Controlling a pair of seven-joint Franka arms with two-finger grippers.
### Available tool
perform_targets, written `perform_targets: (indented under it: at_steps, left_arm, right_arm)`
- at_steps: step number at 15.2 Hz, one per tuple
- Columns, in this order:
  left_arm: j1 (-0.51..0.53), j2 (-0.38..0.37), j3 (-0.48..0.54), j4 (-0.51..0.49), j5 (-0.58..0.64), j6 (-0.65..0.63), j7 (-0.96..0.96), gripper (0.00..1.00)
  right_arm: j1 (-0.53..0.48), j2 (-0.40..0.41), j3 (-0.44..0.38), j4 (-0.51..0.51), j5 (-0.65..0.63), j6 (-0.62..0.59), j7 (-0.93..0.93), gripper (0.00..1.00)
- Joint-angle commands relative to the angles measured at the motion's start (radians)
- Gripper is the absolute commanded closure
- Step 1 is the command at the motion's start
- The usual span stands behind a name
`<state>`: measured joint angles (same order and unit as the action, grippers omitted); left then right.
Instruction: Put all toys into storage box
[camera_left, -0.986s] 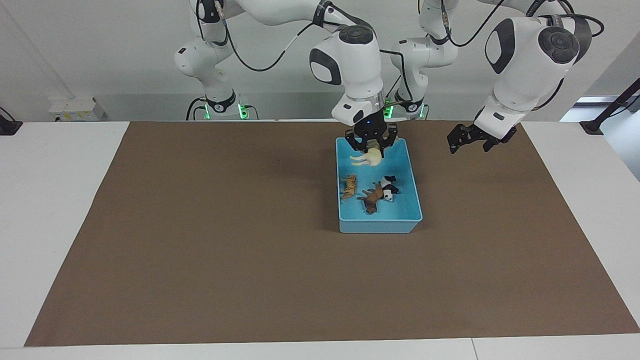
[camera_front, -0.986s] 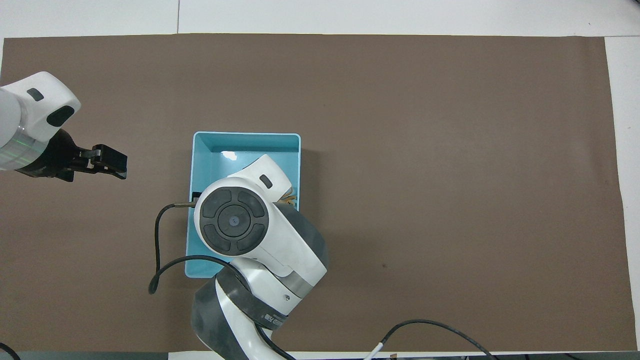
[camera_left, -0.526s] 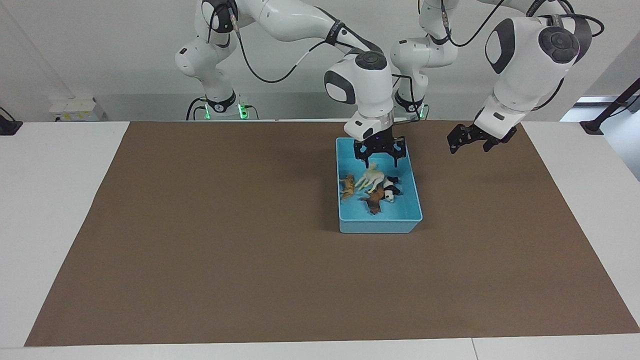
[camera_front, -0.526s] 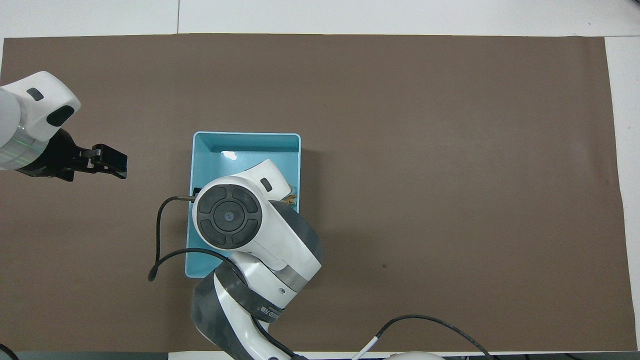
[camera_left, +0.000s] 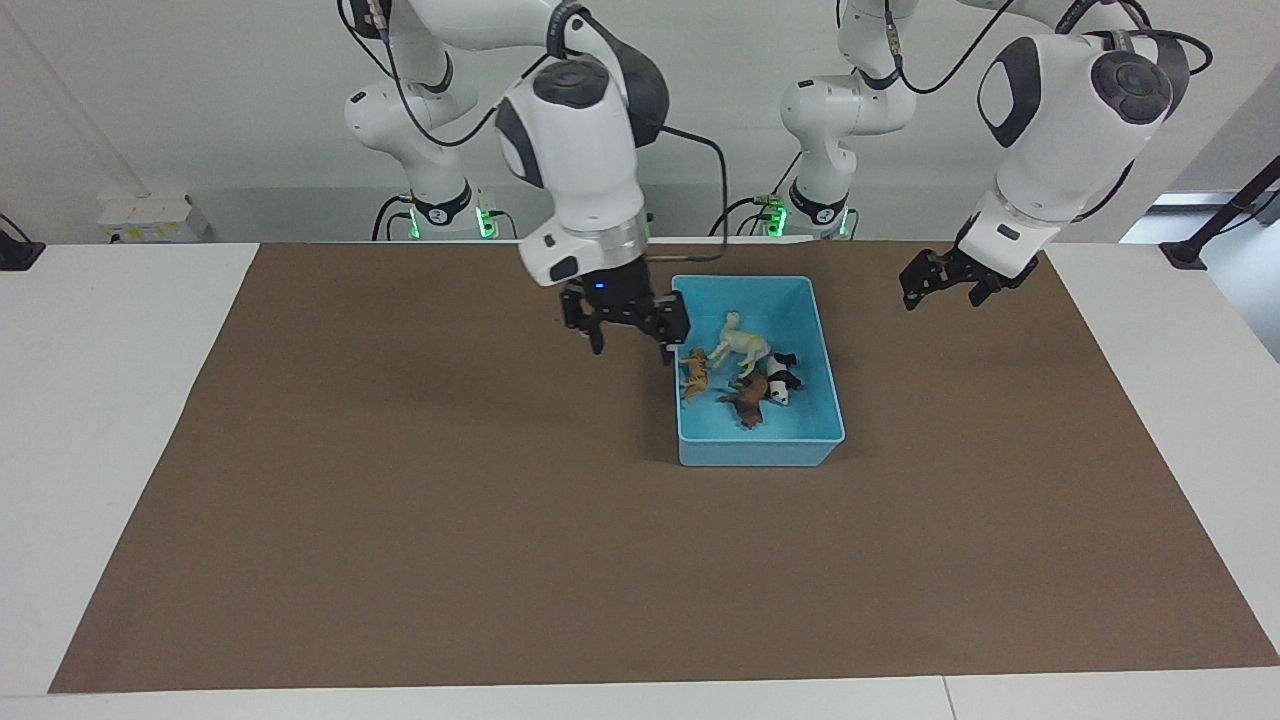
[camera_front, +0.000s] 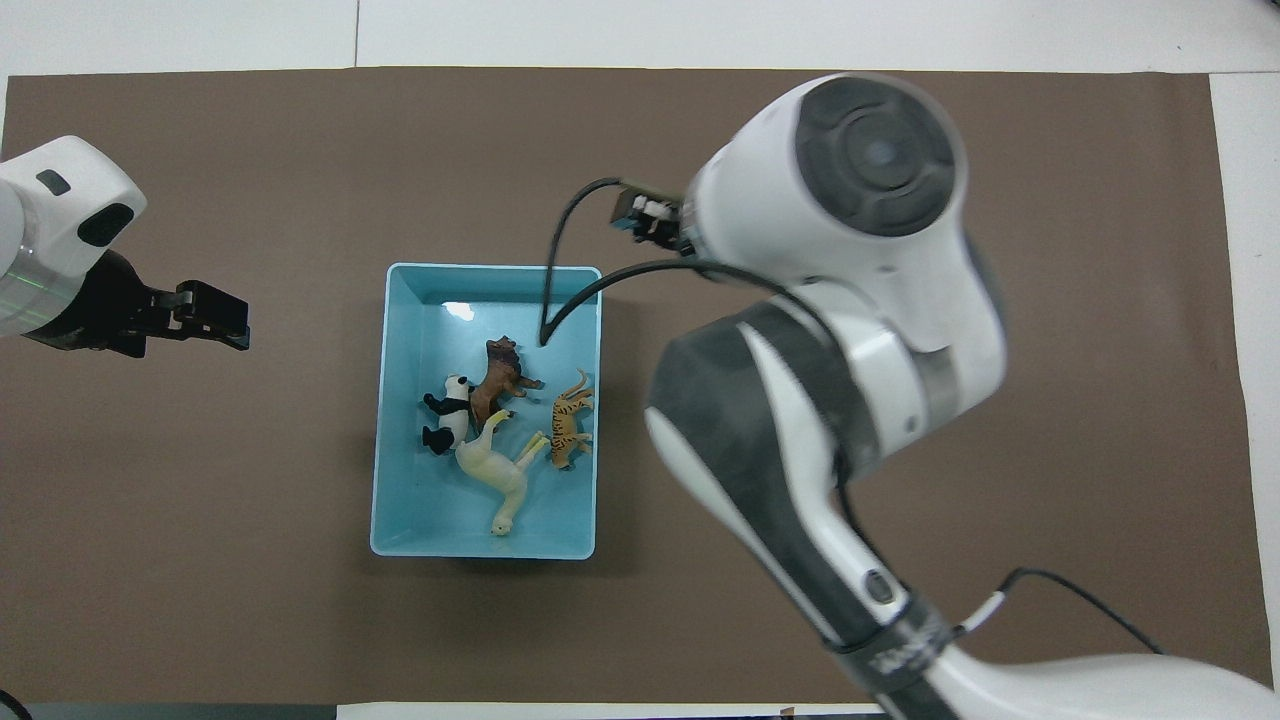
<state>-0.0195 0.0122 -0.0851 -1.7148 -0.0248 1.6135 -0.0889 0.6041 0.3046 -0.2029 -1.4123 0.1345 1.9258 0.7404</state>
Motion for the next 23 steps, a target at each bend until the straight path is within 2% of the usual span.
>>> perform_targets:
  at_steps: [1, 5, 7, 9, 11, 15, 17, 19, 21, 23]
  left_arm:
    - [-0.017, 0.003, 0.016, 0.006, -0.014, 0.009, 0.009, 0.00]
    - [-0.017, 0.003, 0.016, 0.006, -0.014, 0.011, 0.009, 0.00]
    - [-0.017, 0.003, 0.016, 0.006, -0.014, 0.011, 0.009, 0.00]
    - [-0.016, 0.003, 0.016, 0.006, -0.012, 0.012, 0.011, 0.00]
    - [-0.017, 0.003, 0.016, 0.006, -0.014, 0.016, 0.009, 0.00]
    - [-0.016, 0.003, 0.016, 0.006, -0.014, 0.017, 0.009, 0.00]
    - [-0.016, 0.003, 0.016, 0.007, -0.012, 0.017, 0.009, 0.00]
    - [-0.016, 0.003, 0.015, 0.006, -0.012, 0.017, 0.009, 0.00]
    - [-0.016, 0.003, 0.016, 0.006, -0.014, 0.017, 0.009, 0.00]
    - [-0.016, 0.003, 0.016, 0.006, -0.014, 0.017, 0.009, 0.00]
  right_arm:
    - [-0.165, -0.042, 0.016, -0.030, -0.007, -0.062, -0.273, 0.00]
    - [-0.395, -0.093, 0.016, -0.089, -0.006, -0.111, -0.767, 0.00]
    - [-0.475, -0.116, 0.014, -0.091, -0.009, -0.192, -0.870, 0.00]
    - [-0.533, -0.146, 0.014, -0.096, -0.015, -0.270, -0.914, 0.00]
    - [-0.549, -0.192, 0.014, -0.126, -0.064, -0.291, -0.917, 0.00]
    - [-0.584, -0.352, 0.019, -0.293, -0.101, -0.283, -0.909, 0.00]
    - [-0.593, -0.398, 0.022, -0.338, -0.111, -0.288, -0.909, 0.00]
    - [-0.593, -0.398, 0.023, -0.329, -0.124, -0.291, -0.905, 0.00]
    - [-0.609, -0.354, 0.030, -0.251, -0.133, -0.304, -0.917, 0.00]
    - [-0.685, -0.326, 0.097, -0.171, -0.142, -0.390, -0.918, 0.00]
